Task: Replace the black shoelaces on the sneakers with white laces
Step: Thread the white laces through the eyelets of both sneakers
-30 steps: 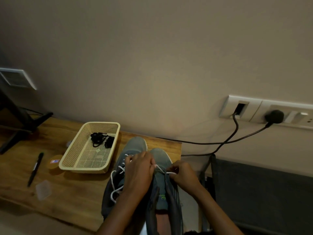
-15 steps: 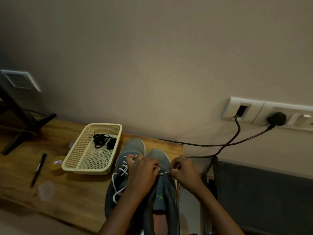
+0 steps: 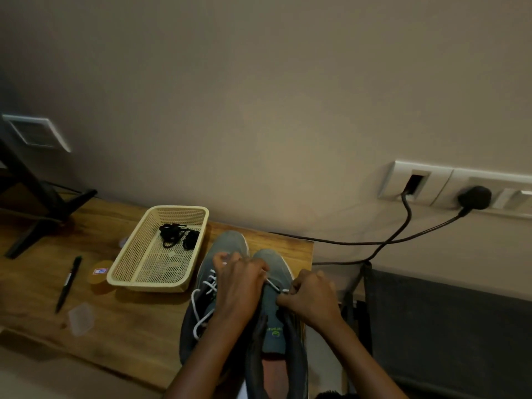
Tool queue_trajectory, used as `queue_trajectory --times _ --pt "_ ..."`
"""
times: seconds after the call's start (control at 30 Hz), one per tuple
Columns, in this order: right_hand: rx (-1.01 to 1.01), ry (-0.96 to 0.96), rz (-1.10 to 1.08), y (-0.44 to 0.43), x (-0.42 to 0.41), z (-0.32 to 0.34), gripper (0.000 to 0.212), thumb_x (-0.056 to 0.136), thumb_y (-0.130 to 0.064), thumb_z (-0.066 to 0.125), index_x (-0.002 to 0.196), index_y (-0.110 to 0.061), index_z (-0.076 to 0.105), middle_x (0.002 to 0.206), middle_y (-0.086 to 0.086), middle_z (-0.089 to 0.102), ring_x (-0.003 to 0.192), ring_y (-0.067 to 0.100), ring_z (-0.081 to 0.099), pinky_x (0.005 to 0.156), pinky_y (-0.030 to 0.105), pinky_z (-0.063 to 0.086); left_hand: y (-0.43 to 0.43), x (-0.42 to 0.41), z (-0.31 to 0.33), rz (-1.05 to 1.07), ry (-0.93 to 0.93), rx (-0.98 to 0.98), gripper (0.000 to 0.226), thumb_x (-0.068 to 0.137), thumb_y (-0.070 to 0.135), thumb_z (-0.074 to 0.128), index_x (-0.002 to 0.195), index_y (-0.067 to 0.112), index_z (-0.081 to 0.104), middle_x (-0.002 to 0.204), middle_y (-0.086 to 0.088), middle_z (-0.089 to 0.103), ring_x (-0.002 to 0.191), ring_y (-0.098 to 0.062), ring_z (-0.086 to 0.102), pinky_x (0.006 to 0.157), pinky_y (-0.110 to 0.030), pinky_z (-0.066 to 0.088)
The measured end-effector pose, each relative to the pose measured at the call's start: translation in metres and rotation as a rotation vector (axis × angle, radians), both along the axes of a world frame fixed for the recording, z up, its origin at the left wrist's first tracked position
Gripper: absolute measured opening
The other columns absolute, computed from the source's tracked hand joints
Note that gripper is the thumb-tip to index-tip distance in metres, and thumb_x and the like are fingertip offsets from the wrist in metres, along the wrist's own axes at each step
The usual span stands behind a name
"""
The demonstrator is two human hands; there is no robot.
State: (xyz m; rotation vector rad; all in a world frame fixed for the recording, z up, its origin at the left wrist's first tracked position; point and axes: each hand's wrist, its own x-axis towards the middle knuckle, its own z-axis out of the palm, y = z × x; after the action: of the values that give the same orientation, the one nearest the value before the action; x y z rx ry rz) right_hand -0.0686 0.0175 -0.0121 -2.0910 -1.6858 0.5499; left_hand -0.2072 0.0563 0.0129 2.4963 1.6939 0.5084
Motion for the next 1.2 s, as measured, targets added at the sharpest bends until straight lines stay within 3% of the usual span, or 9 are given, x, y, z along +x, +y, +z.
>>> queue_trajectory --times 0.1,0.17,0.23,0.3,0.47,0.8,0.97,1.07,1.2 --pt "0.010 -0.033 -0.014 -0.002 0.000 0.001 0.035 0.069 -0.041 0.065 0.053 -0.025 0.038 0.075 -0.006 0.050 0.083 0.014 0.044 0.076 0.030 0.039 0.010 -0.024 0.011 0.134 -0.107 0.121 0.012 0.084 0.021 0.067 0.090 0.031 0.068 0.090 0.010 0.068 0.096 -0.015 0.052 0.079 -0.029 0.010" --pt "0.010 -0.020 -0.011 -0.002 -0.001 0.001 0.035 0.070 -0.040 0.065 0.053 -0.026 0.038 0.077 -0.006 0.051 0.086 0.015 0.046 0.078 0.030 0.038 0.014 -0.039 0.013 0.197 -0.119 0.124 0.013 0.080 0.021 0.072 0.086 0.032 0.069 0.090 0.010 0.069 0.096 -0.016 0.053 0.083 -0.033 0.014" --pt "0.010 -0.004 0.004 -0.002 -0.003 0.000 0.035 0.071 -0.039 0.064 0.053 -0.026 0.037 0.078 -0.006 0.051 0.088 0.017 0.049 0.078 0.030 0.039 0.012 -0.043 0.013 0.185 -0.053 0.038 0.014 0.081 0.032 0.069 0.093 0.038 0.069 0.110 0.014 0.063 0.110 -0.014 0.046 0.094 -0.039 0.014" --pt "0.017 0.000 0.013 -0.001 -0.004 0.001 0.035 0.071 -0.038 0.064 0.052 -0.025 0.037 0.078 -0.005 0.052 0.087 0.017 0.050 0.077 0.031 0.041 0.004 -0.033 0.011 0.109 0.032 -0.027 0.024 0.083 0.044 0.063 0.106 0.043 0.065 0.135 0.017 0.044 0.130 -0.014 0.029 0.103 -0.043 0.002" --pt "0.013 0.001 0.015 0.000 -0.004 0.002 0.040 0.073 -0.047 0.064 0.053 -0.024 0.039 0.068 -0.008 0.047 0.078 0.013 0.048 0.073 0.030 0.040 -0.012 0.006 0.004 -0.086 0.237 -0.113 0.024 0.088 0.043 0.055 0.109 0.034 0.063 0.154 0.009 0.017 0.144 -0.022 -0.003 0.099 -0.053 -0.025" --pt "0.037 0.007 -0.043 -0.004 -0.007 0.000 0.033 0.073 -0.035 0.063 0.053 -0.024 0.040 0.074 -0.002 0.055 0.085 0.018 0.053 0.074 0.029 0.038 -0.008 0.008 0.001 0.078 0.186 -0.053 0.020 0.094 0.027 0.048 0.108 0.027 0.063 0.146 0.006 0.035 0.143 -0.020 0.012 0.097 -0.051 -0.030" --pt "0.071 -0.050 -0.046 -0.006 -0.009 0.003 0.034 0.078 -0.031 0.061 0.056 -0.025 0.035 0.068 -0.007 0.044 0.085 0.017 0.049 0.070 0.028 0.027 0.005 -0.020 0.010 0.296 0.066 -0.012 0.013 0.091 0.032 0.053 0.100 0.033 0.063 0.143 0.008 0.037 0.139 -0.020 0.017 0.105 -0.054 -0.010" --pt "0.077 -0.077 -0.042 -0.007 -0.012 0.004 0.023 0.080 -0.031 0.058 0.067 -0.022 0.041 0.072 -0.006 0.043 0.092 0.017 0.047 0.071 0.028 0.023 0.003 -0.018 0.009 0.167 -0.015 -0.027 0.019 0.087 0.035 0.058 0.106 0.035 0.064 0.146 0.009 0.035 0.140 -0.019 0.014 0.107 -0.053 -0.012" --pt "0.082 -0.078 -0.038 -0.008 -0.014 0.004 0.033 0.082 -0.032 0.057 0.061 -0.026 0.032 0.065 -0.013 0.035 0.083 0.011 0.037 0.070 0.029 0.022 -0.008 0.004 0.005 -0.055 0.151 -0.089 0.021 0.085 0.042 0.059 0.104 0.035 0.064 0.152 0.011 0.022 0.144 -0.021 -0.002 0.092 -0.049 -0.037"
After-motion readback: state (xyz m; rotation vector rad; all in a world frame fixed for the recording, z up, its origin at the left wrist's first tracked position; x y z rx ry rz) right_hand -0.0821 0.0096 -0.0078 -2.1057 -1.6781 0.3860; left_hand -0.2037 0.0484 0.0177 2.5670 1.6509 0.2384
